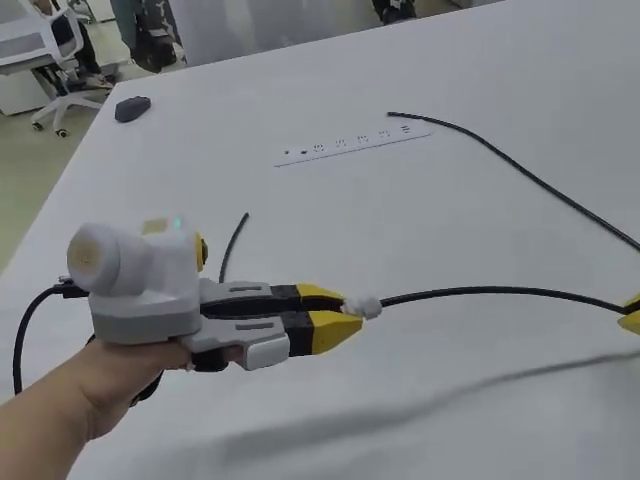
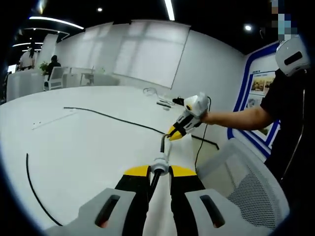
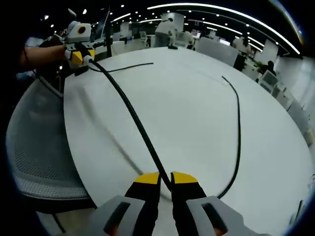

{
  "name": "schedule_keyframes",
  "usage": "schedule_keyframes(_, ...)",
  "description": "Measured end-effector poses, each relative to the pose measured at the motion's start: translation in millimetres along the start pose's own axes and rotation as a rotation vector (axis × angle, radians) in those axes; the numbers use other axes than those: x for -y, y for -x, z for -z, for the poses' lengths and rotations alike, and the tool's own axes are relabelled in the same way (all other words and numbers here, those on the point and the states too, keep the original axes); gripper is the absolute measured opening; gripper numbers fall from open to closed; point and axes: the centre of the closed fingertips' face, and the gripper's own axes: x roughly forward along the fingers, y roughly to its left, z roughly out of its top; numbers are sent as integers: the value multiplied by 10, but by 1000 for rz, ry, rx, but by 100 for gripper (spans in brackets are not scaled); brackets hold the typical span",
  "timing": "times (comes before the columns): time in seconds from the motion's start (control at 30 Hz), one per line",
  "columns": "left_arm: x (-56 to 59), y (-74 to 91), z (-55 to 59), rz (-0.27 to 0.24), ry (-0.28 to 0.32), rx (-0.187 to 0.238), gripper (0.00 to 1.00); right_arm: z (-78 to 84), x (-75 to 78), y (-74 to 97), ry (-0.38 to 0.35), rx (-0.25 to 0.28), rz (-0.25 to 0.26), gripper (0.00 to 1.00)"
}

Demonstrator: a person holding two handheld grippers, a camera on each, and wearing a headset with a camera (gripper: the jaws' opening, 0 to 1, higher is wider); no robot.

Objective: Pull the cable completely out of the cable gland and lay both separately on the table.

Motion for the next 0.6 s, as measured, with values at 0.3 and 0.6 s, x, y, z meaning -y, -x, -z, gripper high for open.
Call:
schedule_keyframes(0.3,113,-92,-37,18,-46,-12,14,-1186,-879,84,112,238,-236,26)
schedule_keyframes(0.6,216,-173,-81,39,-85,-20,14,-1510,-1410,-89,335,220,-339,12)
